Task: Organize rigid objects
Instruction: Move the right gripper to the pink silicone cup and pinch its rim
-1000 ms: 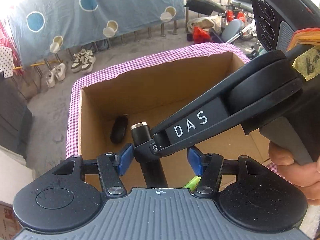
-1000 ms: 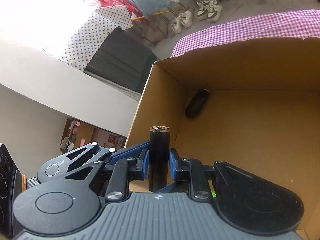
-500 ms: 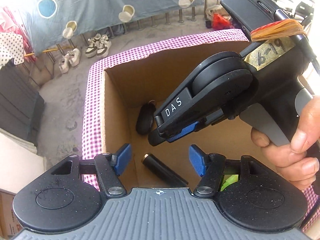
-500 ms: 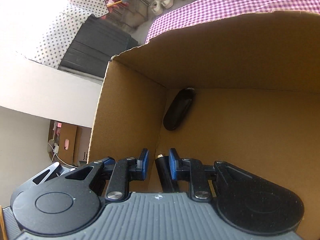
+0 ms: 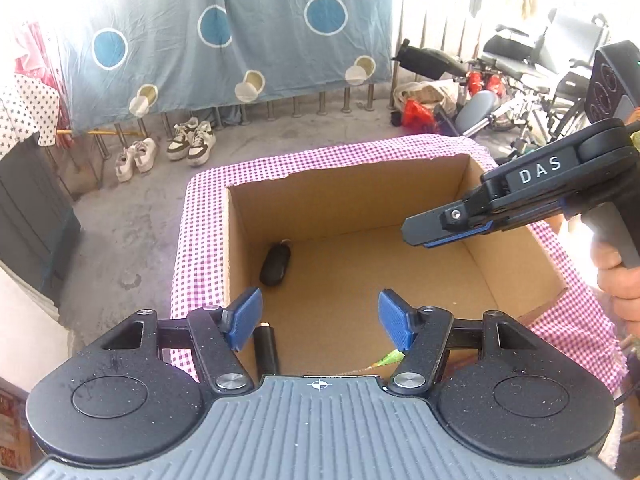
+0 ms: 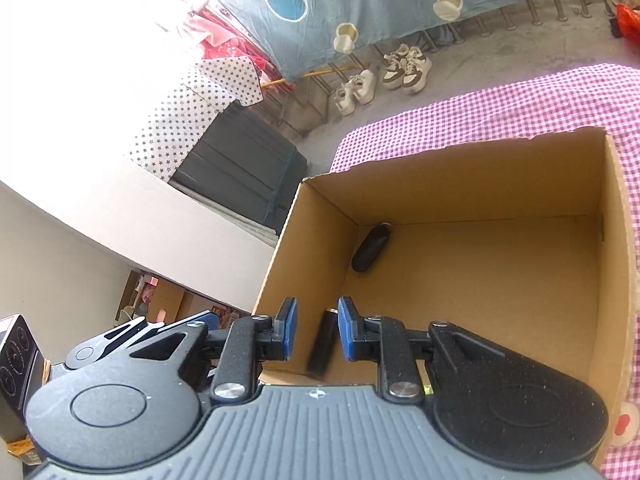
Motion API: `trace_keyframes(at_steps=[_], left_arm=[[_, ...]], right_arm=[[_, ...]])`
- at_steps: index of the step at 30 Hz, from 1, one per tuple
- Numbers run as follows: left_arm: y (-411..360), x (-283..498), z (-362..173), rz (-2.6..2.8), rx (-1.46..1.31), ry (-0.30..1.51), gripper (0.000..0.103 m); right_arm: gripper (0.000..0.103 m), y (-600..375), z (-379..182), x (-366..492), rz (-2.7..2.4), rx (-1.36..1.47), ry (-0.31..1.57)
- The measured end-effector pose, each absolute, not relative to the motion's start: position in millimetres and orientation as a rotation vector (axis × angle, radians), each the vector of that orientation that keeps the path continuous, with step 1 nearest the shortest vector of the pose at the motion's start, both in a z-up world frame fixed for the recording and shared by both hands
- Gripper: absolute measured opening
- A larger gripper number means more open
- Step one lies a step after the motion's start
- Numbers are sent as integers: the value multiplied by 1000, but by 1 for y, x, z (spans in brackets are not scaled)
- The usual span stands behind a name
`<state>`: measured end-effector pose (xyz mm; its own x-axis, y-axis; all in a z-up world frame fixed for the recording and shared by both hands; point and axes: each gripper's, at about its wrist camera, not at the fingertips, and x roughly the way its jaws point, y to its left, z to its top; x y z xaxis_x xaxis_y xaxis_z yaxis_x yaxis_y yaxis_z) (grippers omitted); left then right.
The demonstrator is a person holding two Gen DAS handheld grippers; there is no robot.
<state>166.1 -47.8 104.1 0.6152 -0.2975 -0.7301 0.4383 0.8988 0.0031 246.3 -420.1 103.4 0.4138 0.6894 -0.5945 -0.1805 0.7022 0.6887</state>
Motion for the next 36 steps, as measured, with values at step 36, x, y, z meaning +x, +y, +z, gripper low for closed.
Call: trace_keyframes(at_steps=[36], left_arm=[[-37,46,-6,-510,211,831,64]], right_arm=[[27,-393,40,57,369,375,950]])
